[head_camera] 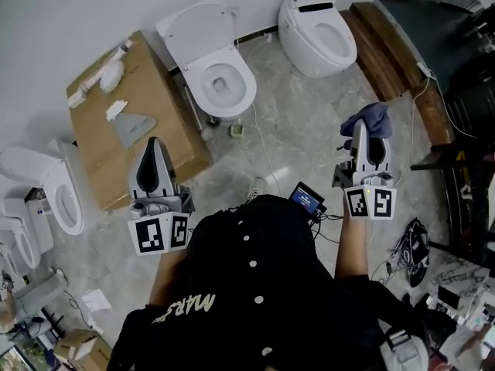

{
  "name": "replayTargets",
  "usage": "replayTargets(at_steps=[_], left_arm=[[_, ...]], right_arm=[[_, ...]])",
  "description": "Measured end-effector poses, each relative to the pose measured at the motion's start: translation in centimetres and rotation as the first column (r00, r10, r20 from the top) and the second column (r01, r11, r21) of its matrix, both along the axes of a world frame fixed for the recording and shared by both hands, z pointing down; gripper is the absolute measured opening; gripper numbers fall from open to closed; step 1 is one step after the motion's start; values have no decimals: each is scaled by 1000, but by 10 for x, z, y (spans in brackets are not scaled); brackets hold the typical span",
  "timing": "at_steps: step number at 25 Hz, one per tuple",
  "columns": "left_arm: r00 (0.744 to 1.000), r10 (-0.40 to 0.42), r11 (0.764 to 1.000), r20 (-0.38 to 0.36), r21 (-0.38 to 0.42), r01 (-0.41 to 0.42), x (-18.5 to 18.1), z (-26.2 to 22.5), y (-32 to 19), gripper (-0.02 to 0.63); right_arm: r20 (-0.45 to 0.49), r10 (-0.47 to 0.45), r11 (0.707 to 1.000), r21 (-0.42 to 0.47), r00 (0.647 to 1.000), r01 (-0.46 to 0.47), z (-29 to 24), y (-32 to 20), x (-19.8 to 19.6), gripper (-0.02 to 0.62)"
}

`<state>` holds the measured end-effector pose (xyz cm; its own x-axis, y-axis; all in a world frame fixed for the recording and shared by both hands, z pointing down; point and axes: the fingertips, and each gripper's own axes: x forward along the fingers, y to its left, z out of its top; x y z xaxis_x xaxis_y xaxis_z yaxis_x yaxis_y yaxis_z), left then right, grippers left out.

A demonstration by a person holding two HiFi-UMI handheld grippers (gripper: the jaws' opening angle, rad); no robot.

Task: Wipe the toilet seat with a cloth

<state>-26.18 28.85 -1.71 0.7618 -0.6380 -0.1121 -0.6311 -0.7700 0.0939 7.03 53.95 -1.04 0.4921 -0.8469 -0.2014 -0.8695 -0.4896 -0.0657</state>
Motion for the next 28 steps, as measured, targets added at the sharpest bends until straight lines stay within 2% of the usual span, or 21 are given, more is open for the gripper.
replayTargets(at_steps=[6,12,19,28], left_arm=[[997,-70,998,14,8,70,34,-2,-4,6],[996,-81,997,44,14,81,54,1,-3,6],[995,-80,996,52,-25,82,58,15,-26,7],[998,-57,998,8,-9,57,92,12,-86,6]], right_arm=[[23,-98,995,-11,995,99,8,-34,35,78],[52,-145,989,-28,988,147,20,-52,53,78],[67,-146,987,-60,987,150,34,-70,54,80],[3,-114,991,-71,994,114,19,-117,83,86]])
